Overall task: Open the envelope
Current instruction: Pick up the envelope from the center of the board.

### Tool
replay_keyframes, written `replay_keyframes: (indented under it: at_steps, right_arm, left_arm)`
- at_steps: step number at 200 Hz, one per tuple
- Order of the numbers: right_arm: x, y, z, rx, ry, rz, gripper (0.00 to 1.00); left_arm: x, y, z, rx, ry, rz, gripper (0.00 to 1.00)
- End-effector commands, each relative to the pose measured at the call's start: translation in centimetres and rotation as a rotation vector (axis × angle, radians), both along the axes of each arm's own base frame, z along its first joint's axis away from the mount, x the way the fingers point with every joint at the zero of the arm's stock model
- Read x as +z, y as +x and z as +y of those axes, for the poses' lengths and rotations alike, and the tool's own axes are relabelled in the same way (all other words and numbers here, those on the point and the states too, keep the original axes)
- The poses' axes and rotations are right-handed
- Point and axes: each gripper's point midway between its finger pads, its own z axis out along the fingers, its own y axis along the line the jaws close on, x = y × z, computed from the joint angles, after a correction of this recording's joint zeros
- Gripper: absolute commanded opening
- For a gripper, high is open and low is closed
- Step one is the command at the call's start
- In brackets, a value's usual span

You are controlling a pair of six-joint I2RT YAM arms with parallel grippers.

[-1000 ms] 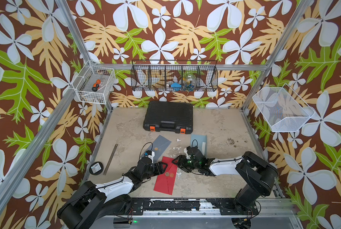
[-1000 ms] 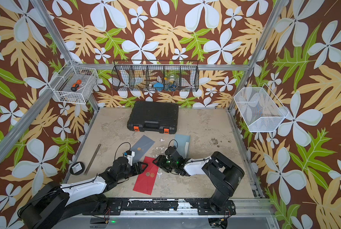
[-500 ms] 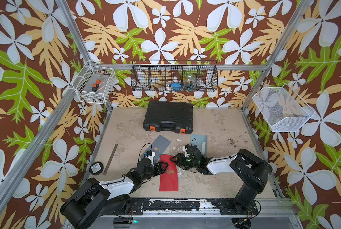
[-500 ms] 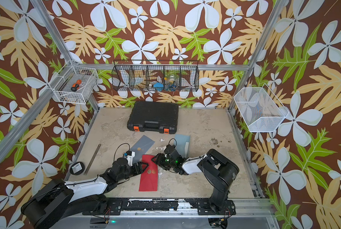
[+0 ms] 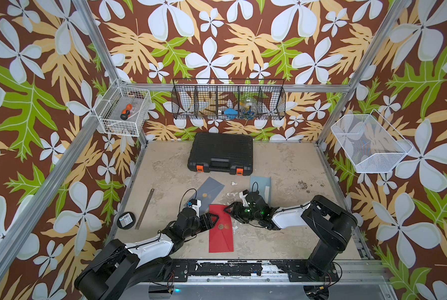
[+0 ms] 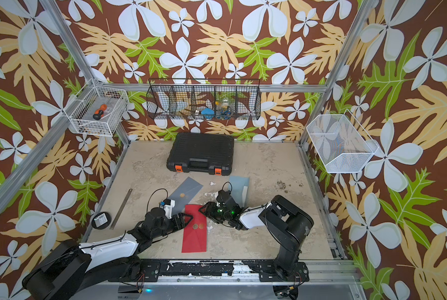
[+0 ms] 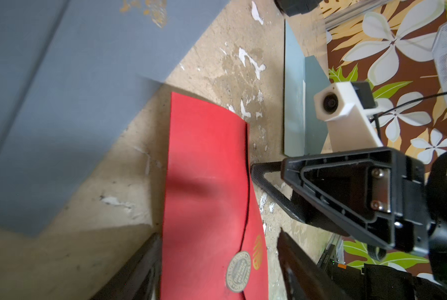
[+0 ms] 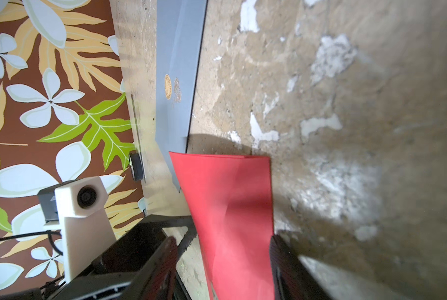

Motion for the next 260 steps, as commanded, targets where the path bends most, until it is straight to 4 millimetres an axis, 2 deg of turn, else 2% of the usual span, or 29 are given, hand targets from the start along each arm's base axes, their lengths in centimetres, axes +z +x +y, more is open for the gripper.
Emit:
replay_keyframes:
  at_steps: [1,70,125,141,165,186,208,260]
  right_arm:
    - [-2.0,-1.6,-0.9,0.017,-0.037,0.092,0.59]
    - [0.5,-0.9,0.1,0.042,0.033,0.012,0.58]
    - [2.2,-0.5,-0.2,0.018,0.076,-0.047,0.58]
    - [2.4,-0.3,-0.9,-0.005,0.056,-0.058,0.59]
    - [0.8,-0.1,-3.7,-0.044,-0.152,-0.035,0.61]
    - [-0.1,-0.8,-4.3,-0.017,-0.216,-0.001,0.60]
    - [-1.5,-1.7,-4.6,-0.017,-0.217,0.057,0.60]
    - [-2.7,-2.8,-3.0,0.050,-0.168,0.122,0.60]
  left_arm:
    - [0.3,-0.7,-0.3,-0.024,-0.068,0.021,0.72]
    - [0.1,-0.8,-0.9,-0.042,-0.106,0.047,0.71]
    - [0.2,-0.5,-0.8,-0.021,-0.110,0.045,0.72]
    - [0.0,-0.4,-0.7,-0.016,-0.099,0.051,0.72]
    - [-0.1,-0.4,-0.6,-0.011,-0.097,0.054,0.72]
    - [-0.1,-0.4,-0.6,-0.011,-0.096,0.055,0.72]
    - [-0.3,-0.4,-0.6,-0.007,-0.097,0.065,0.72]
    - [-0.2,-0.5,-0.8,-0.010,-0.119,0.074,0.72]
